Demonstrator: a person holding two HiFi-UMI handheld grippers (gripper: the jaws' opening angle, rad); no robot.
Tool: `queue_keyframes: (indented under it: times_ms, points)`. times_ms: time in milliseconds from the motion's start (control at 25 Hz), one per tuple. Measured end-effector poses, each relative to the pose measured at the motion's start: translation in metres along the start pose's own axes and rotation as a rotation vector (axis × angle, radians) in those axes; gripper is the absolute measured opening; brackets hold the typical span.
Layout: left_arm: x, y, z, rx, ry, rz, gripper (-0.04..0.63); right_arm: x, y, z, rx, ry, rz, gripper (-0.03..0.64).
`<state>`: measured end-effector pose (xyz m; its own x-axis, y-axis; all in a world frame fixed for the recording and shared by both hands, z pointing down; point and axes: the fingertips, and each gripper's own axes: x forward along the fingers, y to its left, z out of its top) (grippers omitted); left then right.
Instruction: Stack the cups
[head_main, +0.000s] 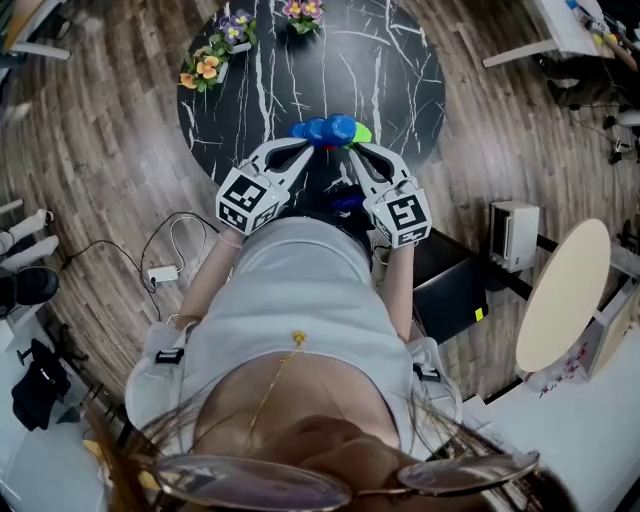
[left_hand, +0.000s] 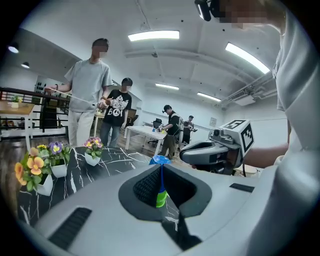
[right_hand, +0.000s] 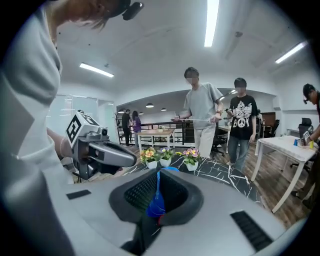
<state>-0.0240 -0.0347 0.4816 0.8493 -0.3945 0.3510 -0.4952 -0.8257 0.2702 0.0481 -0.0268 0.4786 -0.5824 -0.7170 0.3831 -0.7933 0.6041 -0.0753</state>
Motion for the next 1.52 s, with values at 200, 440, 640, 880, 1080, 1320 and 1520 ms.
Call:
queue_keyframes:
  times_ms: [200, 440, 640, 880, 1080, 1320, 1520]
  points:
    - [-0.002, -0.01, 0.014, 0.026, -0.033, -0.013, 0.034, -0.001, 0.008, 0.009, -0.024, -0.031, 0.008, 0.023]
    - [-0.004, -0.019, 0.036, 0.071, -0.078, -0.025, 0.034, -0.003, 0.012, 0.03, -0.042, -0.092, 0.024, 0.023]
    - [-0.006, -0.026, 0.058, 0.106, -0.123, -0.033, 0.034, -0.006, 0.01, 0.048, -0.062, -0.142, 0.024, 0.02]
    - [-0.009, -0.034, 0.079, 0.121, -0.17, -0.046, 0.034, -0.013, 0.01, 0.065, -0.061, -0.18, 0.02, 0.018]
    - [-0.011, -0.04, 0.089, 0.132, -0.198, -0.054, 0.034, -0.021, 0.011, 0.075, -0.089, -0.219, 0.017, 0.018]
    - [-0.014, -0.044, 0.097, 0.136, -0.24, -0.066, 0.034, -0.024, 0.013, 0.087, -0.068, -0.272, 0.024, 0.018]
    - [-0.014, -0.046, 0.098, 0.146, -0.236, -0.063, 0.034, -0.028, 0.013, 0.092, -0.064, -0.297, 0.036, 0.018]
